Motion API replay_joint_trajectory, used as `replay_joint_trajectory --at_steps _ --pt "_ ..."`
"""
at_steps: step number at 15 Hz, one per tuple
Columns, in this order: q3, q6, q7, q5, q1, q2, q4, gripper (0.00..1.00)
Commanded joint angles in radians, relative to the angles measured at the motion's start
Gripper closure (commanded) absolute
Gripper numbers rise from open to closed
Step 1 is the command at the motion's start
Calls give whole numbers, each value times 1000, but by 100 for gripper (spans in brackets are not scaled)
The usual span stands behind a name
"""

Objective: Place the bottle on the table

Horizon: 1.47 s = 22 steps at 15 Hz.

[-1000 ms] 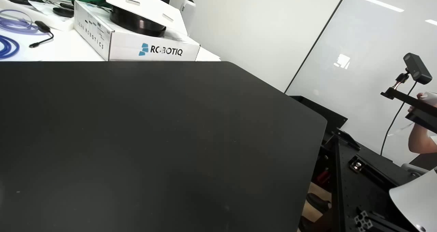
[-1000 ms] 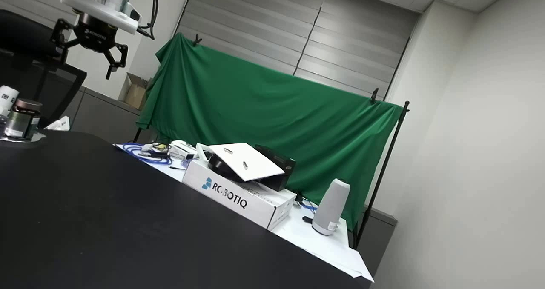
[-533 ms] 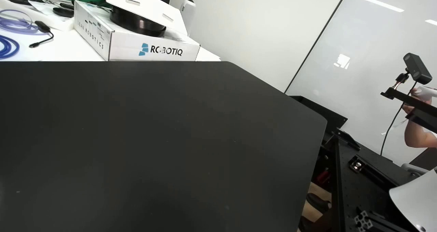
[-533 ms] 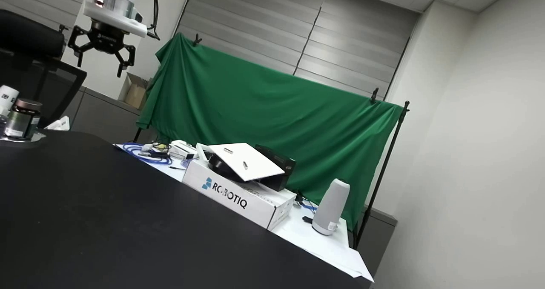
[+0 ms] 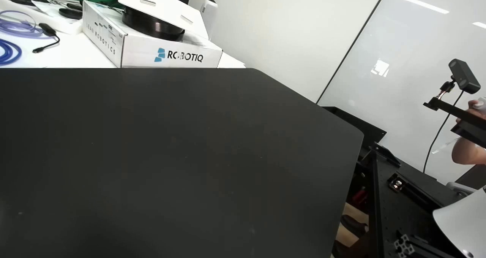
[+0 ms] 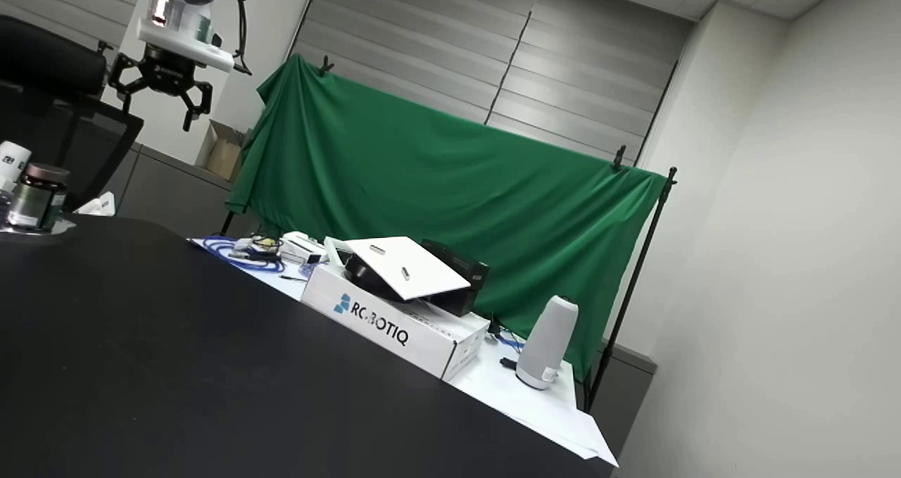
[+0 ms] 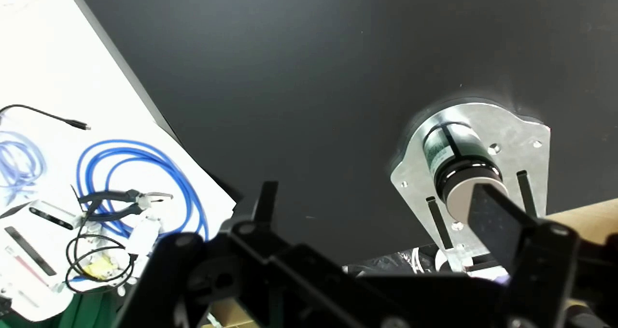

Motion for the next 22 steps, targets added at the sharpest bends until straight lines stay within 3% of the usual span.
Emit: replay_joint_trajectory --at_steps 1,5,13,15,22 --pt "4 -73 6 -40 42 81 139 0" --pt "8 -85 7 -65 93 134 189 0" --pt "35 -78 -60 -58 129 217 255 0" --pt "29 -52 -54 -48 126 192 201 0" --pt "37 -54 -69 -48 126 205 216 0"
